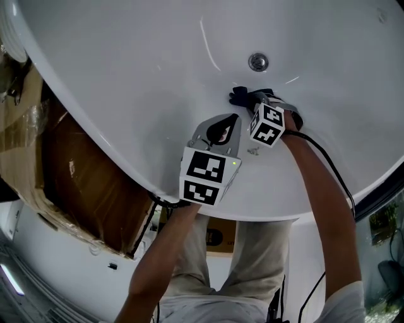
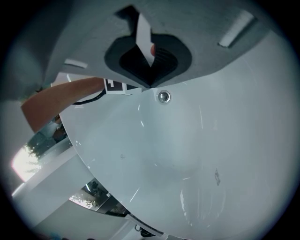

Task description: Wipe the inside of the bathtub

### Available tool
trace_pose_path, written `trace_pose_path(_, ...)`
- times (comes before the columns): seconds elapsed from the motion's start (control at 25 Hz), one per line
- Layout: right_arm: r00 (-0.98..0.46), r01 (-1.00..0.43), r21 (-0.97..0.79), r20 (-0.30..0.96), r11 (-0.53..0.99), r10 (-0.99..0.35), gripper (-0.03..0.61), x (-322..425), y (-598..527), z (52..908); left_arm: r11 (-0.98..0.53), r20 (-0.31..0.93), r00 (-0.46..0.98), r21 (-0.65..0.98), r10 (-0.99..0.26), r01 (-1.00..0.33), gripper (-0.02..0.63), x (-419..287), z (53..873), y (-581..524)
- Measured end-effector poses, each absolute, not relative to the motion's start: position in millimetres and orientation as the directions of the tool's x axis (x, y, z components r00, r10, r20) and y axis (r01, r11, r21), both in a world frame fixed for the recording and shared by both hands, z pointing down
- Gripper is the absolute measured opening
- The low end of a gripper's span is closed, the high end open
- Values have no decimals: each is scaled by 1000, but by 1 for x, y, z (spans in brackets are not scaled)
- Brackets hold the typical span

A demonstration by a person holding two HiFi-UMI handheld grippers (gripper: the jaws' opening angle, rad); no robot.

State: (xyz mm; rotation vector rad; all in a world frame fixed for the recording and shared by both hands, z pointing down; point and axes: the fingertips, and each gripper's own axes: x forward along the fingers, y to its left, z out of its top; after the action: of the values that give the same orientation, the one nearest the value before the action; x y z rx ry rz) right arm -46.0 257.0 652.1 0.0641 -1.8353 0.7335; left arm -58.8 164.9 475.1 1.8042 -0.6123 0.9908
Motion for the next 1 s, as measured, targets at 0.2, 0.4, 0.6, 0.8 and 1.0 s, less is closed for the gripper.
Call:
trace_pose_path(0.2,-352,-388,-435,885,812,306,48,-34,245,678,-435,838,546,497,14,-751,-2,-56,482,158)
trace_pose_path(0.4,-335,-337,-421,889,842,310,48,-37,242,683,-442,844,537,488,18,-753,-2,-58,485,155)
trace_pose_path(0.6,-310,-376,-409,901,831,303,48,-28,238,693,-455,844,536,488,26,-745,-2,-55,488,153)
trace_pose_path(0.8,-280,-414,-373,920,830,274,49,-19,232,698,-482,846,532,474,17,-737,-2,-55,490,146)
trace_pose_path(1.0,-230,-464,-290,952,837,203,49,-9,230,692,-485,847,531,468,7,-739,-2,-54,488,142)
